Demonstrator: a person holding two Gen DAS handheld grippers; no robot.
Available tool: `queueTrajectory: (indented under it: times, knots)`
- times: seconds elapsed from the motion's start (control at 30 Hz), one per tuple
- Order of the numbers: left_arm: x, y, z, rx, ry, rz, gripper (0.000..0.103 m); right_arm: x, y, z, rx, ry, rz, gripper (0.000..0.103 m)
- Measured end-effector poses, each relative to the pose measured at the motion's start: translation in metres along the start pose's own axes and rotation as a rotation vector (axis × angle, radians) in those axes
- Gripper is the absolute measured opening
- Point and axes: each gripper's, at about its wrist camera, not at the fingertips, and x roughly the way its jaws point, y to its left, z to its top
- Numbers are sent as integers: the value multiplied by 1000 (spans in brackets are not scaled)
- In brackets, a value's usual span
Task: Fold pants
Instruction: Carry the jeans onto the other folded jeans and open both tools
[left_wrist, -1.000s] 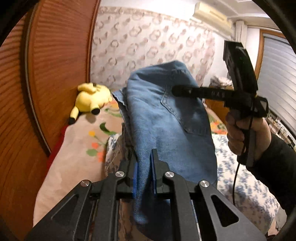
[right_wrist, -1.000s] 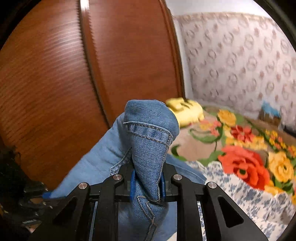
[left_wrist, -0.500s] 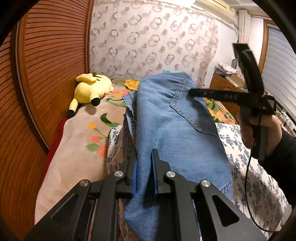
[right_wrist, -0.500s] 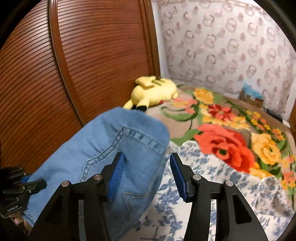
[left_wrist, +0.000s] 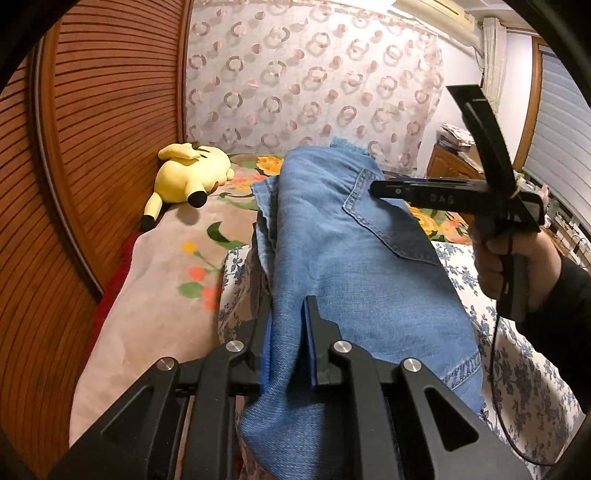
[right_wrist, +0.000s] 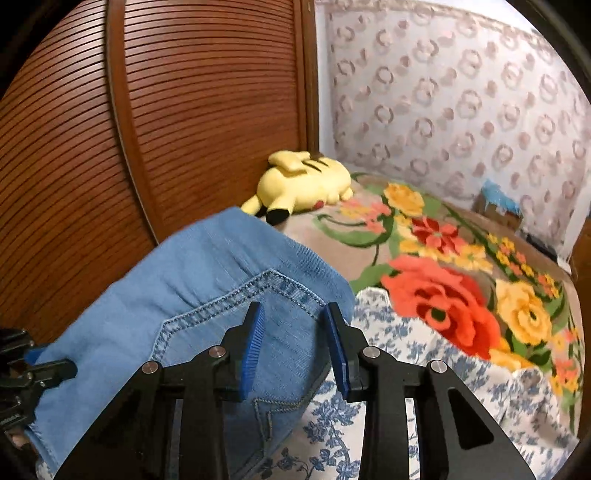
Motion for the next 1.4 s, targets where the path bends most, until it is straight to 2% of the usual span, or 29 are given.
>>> queueTrajectory:
  times: [0.17,0.37,0.53,0.6,0.63,0.7,0.77,0.83,0.97,1.1,1.17,1.4]
  knots:
    - [-2,2,-1,-10,8,14,15,-27,0,4,33,-17,11,35]
    - [-15,-4,2,-6,-5,51,16,-78,13,-25,30,-52,15,35]
    - [-38,-11,2,-8,-46,53,37,-124,22,-56,46,-75,14,35]
    - [-49,-16,2,-3,-72,47,52,-143,26,-65,51,-87,8,35]
    - [-54,-18,2,0,-83,42,54,-151,28,-70,54,-94,5,35]
    - [-62,-23,2,4,-97,32,74,-171,33,-79,57,-106,-7,35]
    - [-71,-29,0,7,-120,23,84,-186,36,-88,61,-115,-18,35]
    - [-79,-36,-1,16,-133,23,88,-201,40,-95,67,-124,-26,35]
    - [-95,-49,-5,34,-162,36,103,-231,47,-113,76,-148,-48,45]
    - [-109,-64,-8,44,-176,14,103,-259,56,-135,81,-149,-82,53]
    - [-114,-73,-11,48,-173,-6,103,-273,60,-147,90,-157,-105,66]
    - [-127,-119,-31,68,-169,-29,103,-328,68,-184,137,-182,-160,72]
